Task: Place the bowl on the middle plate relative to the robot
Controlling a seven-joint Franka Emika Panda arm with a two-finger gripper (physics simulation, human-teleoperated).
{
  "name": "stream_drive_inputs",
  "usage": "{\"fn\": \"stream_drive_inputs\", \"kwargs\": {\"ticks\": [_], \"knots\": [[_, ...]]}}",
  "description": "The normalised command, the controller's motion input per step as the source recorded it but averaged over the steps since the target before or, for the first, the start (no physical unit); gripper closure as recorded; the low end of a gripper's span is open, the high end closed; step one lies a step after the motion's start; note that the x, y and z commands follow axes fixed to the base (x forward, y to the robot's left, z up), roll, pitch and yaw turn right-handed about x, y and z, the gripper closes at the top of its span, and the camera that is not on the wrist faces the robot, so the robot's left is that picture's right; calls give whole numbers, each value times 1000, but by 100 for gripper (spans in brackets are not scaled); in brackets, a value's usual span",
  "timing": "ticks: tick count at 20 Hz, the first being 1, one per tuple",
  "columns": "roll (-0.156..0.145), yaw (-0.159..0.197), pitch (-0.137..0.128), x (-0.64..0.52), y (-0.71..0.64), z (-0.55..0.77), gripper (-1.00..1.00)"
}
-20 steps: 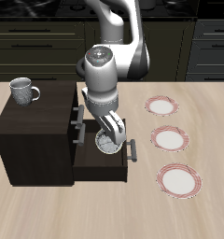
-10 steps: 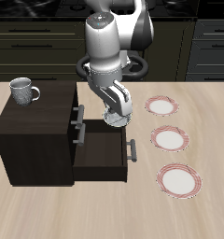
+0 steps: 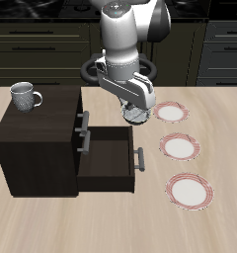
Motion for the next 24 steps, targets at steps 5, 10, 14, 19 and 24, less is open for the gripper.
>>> {"fn": "stream_drive_inputs", "kwargs": {"ticks": [5,10,14,19,24], "knots": [[-3,254,99,47,310,-2,100],[-17,244,11,-216,279,298,100],[-51,196,16,-46,193,301,100],[-98,322,-36,-134,421,181,100],[-67,186,12,135,355,-51,100]]}}
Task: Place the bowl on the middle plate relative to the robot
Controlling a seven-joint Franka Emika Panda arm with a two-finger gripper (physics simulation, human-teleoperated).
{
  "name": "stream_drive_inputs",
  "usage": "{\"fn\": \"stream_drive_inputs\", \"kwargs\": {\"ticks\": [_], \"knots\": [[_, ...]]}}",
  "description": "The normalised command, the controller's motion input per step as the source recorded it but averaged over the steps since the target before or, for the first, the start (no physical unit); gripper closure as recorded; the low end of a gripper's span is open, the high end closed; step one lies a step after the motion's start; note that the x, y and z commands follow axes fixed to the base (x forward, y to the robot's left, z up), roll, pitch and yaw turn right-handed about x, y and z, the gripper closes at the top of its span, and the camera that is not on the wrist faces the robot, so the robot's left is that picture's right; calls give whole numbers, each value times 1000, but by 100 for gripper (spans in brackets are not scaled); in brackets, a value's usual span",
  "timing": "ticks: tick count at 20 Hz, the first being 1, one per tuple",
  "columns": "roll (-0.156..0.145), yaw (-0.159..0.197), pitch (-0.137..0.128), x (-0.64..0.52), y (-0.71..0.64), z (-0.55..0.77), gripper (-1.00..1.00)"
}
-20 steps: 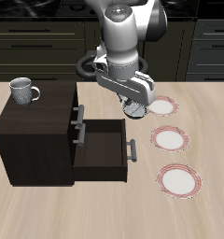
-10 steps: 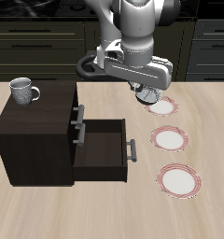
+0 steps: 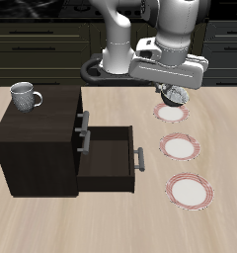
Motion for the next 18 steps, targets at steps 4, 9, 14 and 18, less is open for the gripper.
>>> {"fn": "stream_drive_inputs", "kwargs": {"ticks": [4,9,14,18], "knots": [[-94,94,10,102,139,-6,100],[-87,77,2,45,228,-74,100],[-18,32,6,-85,215,-113,100],[16,-4,13,5,165,-62,100]]}}
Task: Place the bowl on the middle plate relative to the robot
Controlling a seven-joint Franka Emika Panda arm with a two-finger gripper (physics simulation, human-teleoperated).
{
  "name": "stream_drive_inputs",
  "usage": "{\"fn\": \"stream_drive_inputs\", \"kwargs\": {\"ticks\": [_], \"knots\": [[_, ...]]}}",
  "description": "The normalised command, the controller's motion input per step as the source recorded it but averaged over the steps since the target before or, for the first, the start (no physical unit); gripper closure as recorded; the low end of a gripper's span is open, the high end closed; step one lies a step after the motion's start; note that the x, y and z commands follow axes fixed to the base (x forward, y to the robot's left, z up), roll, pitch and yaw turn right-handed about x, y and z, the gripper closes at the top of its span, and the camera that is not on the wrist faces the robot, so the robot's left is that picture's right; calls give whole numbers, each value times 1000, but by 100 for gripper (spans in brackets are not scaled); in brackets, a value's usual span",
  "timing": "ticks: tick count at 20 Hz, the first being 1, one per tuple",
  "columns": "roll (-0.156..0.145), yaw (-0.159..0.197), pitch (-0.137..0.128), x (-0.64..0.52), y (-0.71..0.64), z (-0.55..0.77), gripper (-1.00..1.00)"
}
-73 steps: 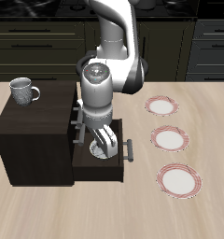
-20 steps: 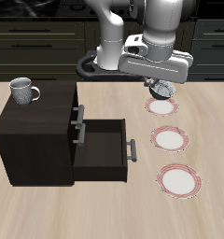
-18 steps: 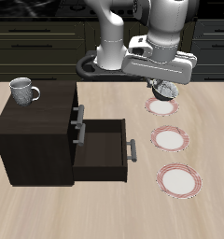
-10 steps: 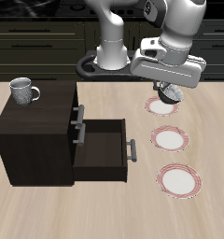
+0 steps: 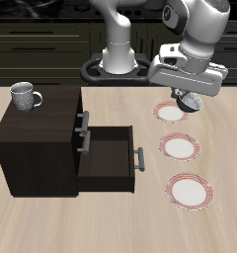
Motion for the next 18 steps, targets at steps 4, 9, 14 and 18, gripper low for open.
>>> {"fn": "stream_drive_inputs", "kwargs": {"ticks": [4,9,14,18], "knots": [[6,-4,-10,43,127,29,100],[55,15,-20,-25,347,14,100],[60,17,9,-34,259,-93,100],[45,9,25,15,254,-359,100]]}}
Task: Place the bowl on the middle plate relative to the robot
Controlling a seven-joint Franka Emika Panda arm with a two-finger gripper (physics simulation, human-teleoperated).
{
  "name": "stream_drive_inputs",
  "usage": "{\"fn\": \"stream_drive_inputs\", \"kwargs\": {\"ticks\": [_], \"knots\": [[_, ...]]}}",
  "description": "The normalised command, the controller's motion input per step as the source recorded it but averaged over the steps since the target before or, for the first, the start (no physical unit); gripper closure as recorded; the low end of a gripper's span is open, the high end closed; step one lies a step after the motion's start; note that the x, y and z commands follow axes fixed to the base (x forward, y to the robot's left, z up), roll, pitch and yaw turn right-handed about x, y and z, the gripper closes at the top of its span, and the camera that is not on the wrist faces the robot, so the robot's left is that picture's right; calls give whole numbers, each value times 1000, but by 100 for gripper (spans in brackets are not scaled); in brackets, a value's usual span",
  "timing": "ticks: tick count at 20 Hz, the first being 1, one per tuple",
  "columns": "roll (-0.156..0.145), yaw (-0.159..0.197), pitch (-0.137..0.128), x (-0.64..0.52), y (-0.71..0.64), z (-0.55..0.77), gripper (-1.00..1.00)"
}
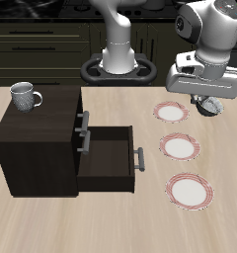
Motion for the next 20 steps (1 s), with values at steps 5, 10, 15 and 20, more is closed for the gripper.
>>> {"fn": "stream_drive_inputs", "kwargs": {"ticks": [5,10,15,20], "knots": [[32,-2,22,51,46,-269,100],[6,-3,17,77,-47,-310,100],[-4,-20,17,59,-116,-189,100],[-37,-9,5,224,-285,-175,100]]}}
